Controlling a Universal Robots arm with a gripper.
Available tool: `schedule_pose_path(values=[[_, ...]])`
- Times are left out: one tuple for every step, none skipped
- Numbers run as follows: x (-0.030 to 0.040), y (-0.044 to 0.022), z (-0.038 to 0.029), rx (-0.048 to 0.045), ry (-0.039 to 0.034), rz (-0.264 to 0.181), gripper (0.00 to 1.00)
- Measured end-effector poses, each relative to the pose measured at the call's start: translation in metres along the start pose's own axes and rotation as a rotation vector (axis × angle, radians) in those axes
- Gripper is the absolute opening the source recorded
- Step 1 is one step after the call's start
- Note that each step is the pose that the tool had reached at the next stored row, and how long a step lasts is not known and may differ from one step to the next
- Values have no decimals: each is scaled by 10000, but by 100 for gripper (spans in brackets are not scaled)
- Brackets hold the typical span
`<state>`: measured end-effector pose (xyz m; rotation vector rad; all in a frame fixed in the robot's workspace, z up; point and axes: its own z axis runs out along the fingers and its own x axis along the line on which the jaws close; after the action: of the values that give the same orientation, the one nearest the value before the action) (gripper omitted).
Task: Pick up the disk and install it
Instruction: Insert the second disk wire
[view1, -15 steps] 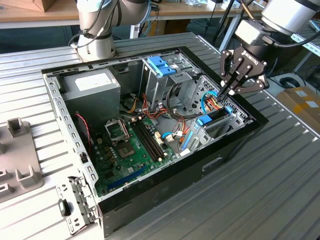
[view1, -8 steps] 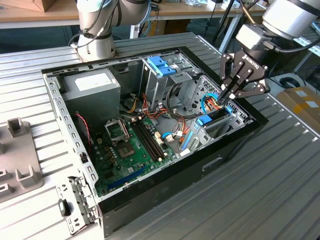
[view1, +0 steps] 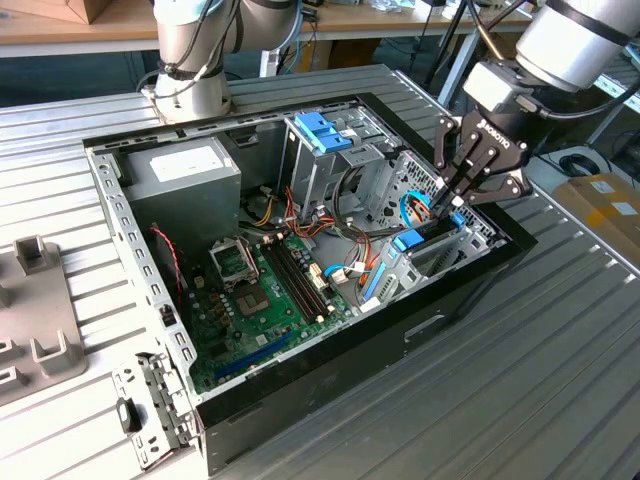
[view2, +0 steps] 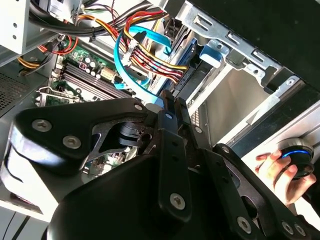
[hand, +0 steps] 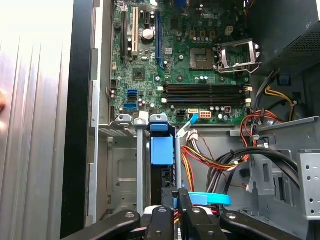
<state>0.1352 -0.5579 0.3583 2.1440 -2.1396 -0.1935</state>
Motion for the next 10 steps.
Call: schedule_pose_path(values=[[2,-1,6,0,2,0,16],[4,-2,13,0,2,1,16],[8,-3,18,0,4,1,16],[14,-3,22,0,3,1,16],[23,-4,26,0,2,1,16],[32,-5,31,0,3,1,16],[40,-6,40,0,1,1,16],[41,-8,51,0,0,1,16],[42,-11,68,0,3,1,16],[42,-13,83,0,2,1,16]])
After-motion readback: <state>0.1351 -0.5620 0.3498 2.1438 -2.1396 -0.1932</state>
